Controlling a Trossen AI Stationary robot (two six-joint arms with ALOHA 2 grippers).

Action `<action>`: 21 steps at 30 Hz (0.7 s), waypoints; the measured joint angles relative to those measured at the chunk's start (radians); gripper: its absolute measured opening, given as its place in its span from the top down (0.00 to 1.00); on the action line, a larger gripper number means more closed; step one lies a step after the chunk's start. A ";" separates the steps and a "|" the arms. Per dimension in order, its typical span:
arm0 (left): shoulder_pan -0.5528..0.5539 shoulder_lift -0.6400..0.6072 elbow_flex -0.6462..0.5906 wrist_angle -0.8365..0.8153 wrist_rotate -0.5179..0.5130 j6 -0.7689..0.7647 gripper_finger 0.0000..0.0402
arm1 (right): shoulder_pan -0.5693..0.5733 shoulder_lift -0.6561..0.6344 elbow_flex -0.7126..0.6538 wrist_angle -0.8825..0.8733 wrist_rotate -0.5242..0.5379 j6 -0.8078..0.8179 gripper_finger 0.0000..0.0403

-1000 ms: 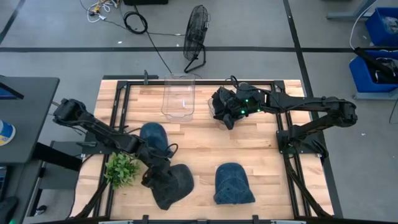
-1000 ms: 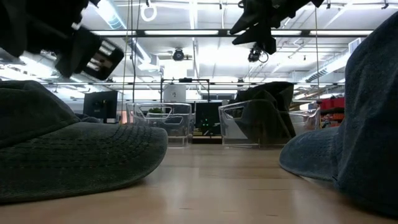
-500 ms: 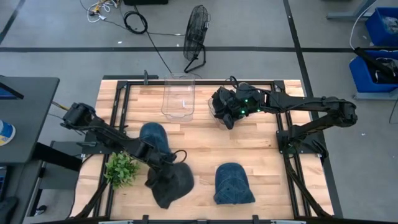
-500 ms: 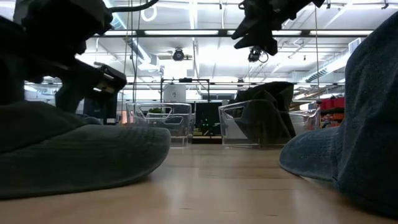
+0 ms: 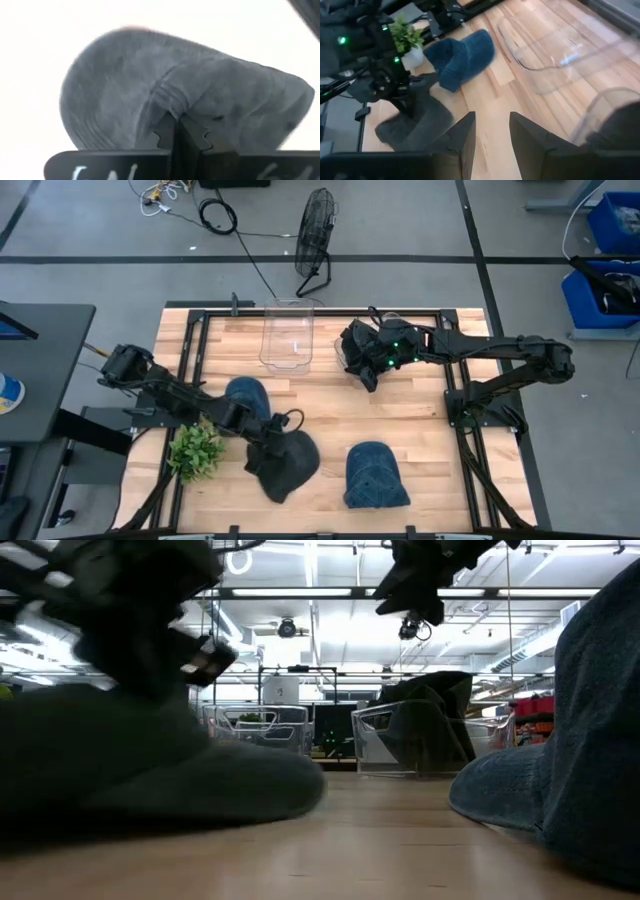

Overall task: Pick & Place hat
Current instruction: Put the black cap into the right transparent bin

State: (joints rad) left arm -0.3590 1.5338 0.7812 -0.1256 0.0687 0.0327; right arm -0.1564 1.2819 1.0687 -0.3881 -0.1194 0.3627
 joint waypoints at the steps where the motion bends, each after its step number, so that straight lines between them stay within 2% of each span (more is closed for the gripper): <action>1: 0.013 -0.005 0.021 -0.006 -0.010 -0.004 0.97 | 0.009 0.002 0.000 0.011 0.000 -0.005 0.69; 7: 0.113 -0.011 0.209 -0.147 -0.092 -0.022 0.98 | 0.096 0.021 0.002 0.078 0.000 -0.017 0.69; 10: 0.172 -0.010 0.269 -0.163 -0.118 -0.021 0.97 | 0.145 0.052 0.002 0.124 0.002 -0.016 0.69; 16: 0.284 -0.010 0.314 -0.158 -0.131 -0.021 0.96 | 0.220 0.148 0.002 0.159 0.097 -0.047 0.69; 21: 0.333 -0.009 0.315 -0.149 -0.147 -0.021 0.96 | 0.245 0.237 0.002 0.225 0.149 -0.053 0.69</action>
State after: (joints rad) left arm -0.0263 1.5249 1.0958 -0.2749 -0.0788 0.0116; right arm 0.0883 1.5189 1.0702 -0.1631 0.0292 0.3094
